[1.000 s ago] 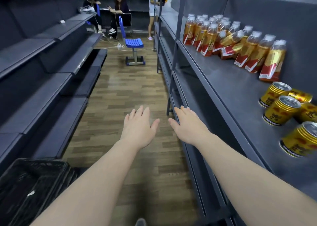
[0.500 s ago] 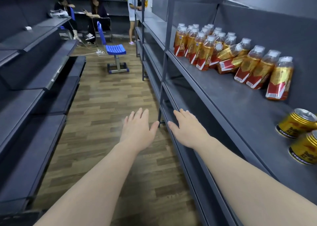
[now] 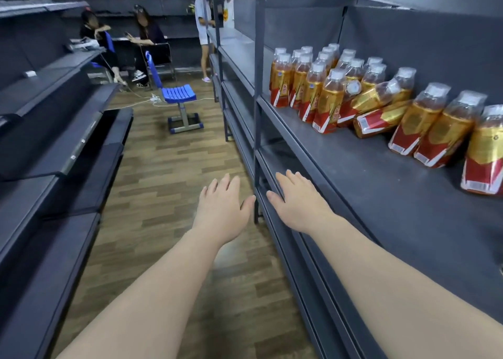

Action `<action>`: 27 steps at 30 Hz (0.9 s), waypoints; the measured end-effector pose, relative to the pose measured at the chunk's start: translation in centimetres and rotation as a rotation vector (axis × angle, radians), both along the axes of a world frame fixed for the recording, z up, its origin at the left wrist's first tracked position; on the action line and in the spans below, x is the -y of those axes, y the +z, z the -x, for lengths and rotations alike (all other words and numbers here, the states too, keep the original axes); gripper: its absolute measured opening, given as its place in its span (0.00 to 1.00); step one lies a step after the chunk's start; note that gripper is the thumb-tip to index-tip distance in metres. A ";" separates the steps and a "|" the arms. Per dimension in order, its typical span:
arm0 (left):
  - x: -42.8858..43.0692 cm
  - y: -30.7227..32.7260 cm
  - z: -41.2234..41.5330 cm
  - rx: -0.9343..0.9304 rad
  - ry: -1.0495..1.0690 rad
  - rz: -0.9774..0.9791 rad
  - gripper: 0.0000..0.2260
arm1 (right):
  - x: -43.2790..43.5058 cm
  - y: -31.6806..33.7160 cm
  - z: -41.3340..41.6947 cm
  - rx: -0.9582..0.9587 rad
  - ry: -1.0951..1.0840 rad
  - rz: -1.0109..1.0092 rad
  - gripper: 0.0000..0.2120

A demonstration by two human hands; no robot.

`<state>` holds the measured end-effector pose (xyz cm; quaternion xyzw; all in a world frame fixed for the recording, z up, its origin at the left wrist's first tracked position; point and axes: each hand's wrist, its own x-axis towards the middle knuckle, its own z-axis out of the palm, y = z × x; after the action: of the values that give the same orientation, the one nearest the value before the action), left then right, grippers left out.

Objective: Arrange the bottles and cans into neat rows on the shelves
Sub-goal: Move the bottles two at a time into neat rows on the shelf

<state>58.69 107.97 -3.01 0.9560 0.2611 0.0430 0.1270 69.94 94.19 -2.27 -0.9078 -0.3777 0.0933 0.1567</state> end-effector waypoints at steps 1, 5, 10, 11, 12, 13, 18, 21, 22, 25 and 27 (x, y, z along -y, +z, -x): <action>-0.4 0.3 -1.5 0.002 -0.004 -0.013 0.29 | -0.3 0.2 -1.4 -0.001 -0.003 -0.009 0.30; -0.8 1.0 -7.0 0.009 -0.041 -0.039 0.30 | -0.5 0.9 -6.5 0.003 -0.025 -0.023 0.30; 0.1 1.3 -13.4 0.022 -0.121 -0.045 0.29 | 0.8 1.1 -11.6 -0.002 -0.110 -0.038 0.30; 0.3 1.3 -14.6 0.029 -0.141 -0.051 0.29 | 1.2 1.1 -12.5 0.003 -0.132 -0.036 0.30; 0.6 1.3 -15.9 0.037 -0.163 -0.051 0.30 | 1.7 1.1 -13.3 0.004 -0.156 -0.032 0.30; 1.0 1.4 -17.0 0.048 -0.185 -0.046 0.30 | 2.3 1.1 -14.1 0.002 -0.182 -0.030 0.30; 4.5 2.0 -22.7 0.121 -0.365 -0.013 0.30 | 5.8 1.0 -17.0 0.016 -0.337 -0.042 0.30; 6.8 2.1 -25.7 0.161 -0.492 0.011 0.30 | 8.4 1.1 -18.1 0.038 -0.436 -0.040 0.29; 7.5 2.0 -26.7 0.171 -0.537 0.015 0.30 | 9.3 1.2 -18.4 0.044 -0.477 -0.051 0.29; 9.6 1.4 -29.6 0.174 -0.670 0.062 0.29 | 12.0 1.2 -18.9 0.079 -0.609 -0.108 0.30; 11.1 1.3 -31.4 0.181 -0.756 0.094 0.29 | 13.5 1.4 -18.9 0.115 -0.692 -0.117 0.29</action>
<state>90.12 96.86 -1.67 0.9702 -0.1202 0.0651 0.2000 88.86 80.67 -0.84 -0.9752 -0.0610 -0.0385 0.2092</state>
